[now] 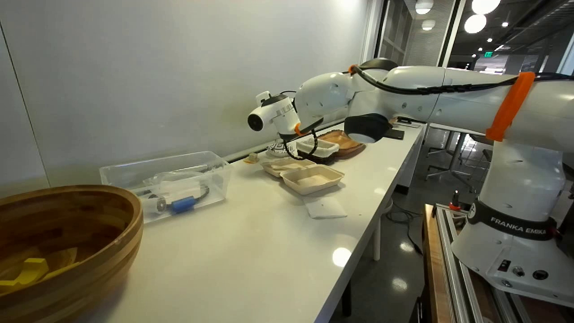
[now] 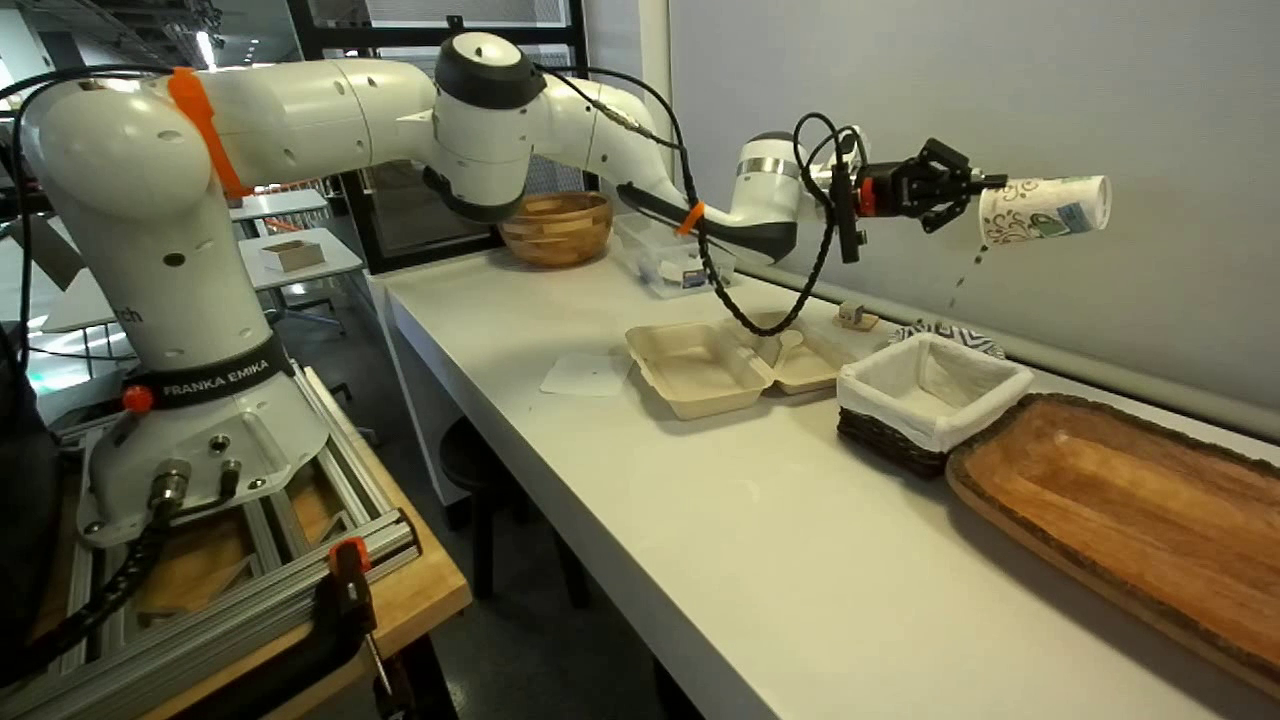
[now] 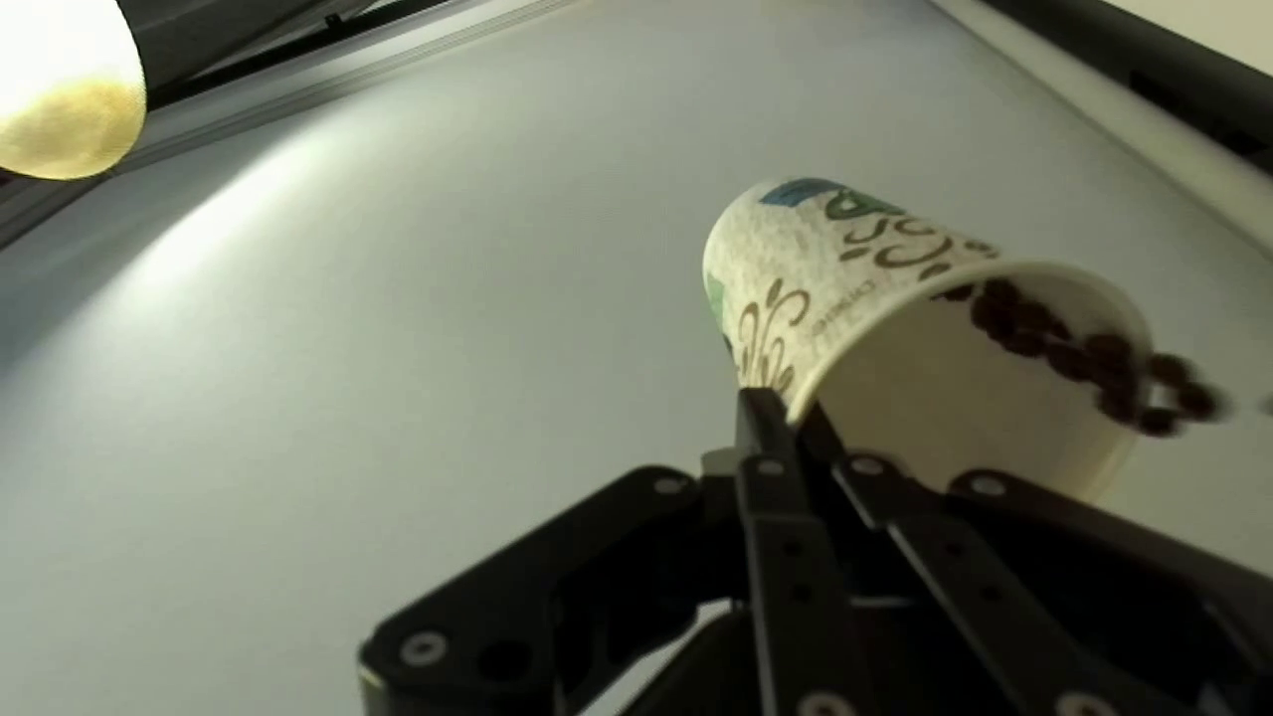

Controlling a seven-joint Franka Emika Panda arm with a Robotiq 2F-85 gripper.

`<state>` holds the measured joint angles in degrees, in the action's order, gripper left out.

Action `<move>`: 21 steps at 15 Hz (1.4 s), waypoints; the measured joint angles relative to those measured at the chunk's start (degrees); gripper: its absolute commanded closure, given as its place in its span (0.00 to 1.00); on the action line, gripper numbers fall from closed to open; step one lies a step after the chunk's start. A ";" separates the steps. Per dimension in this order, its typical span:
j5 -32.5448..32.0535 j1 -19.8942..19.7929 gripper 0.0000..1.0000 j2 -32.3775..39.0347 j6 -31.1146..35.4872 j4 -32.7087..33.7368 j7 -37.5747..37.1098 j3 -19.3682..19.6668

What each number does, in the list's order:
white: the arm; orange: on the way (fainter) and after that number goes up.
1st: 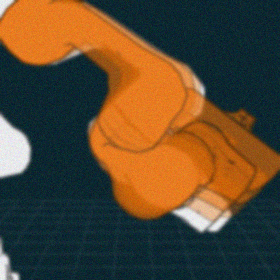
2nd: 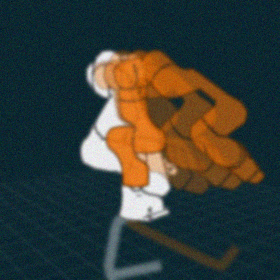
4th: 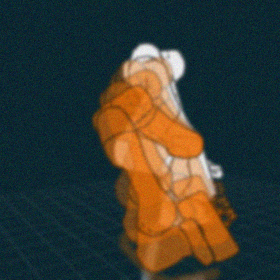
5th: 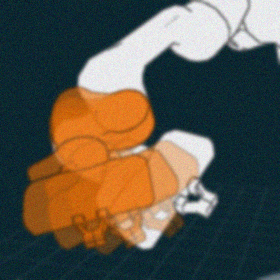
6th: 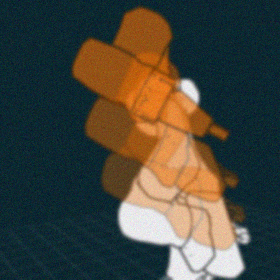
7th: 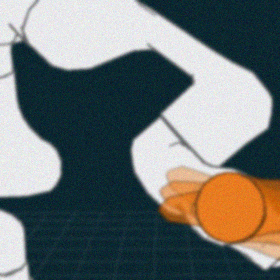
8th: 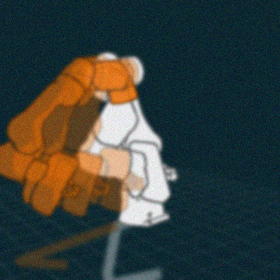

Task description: Pour the contents in the coffee cup into the black and white bowl.

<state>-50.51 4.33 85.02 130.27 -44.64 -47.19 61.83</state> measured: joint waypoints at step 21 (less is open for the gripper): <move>-6.34 -0.34 0.99 -0.34 -4.13 -0.12 0.05 -3.22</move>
<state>-56.85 3.98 84.68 126.14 -44.76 -47.14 58.61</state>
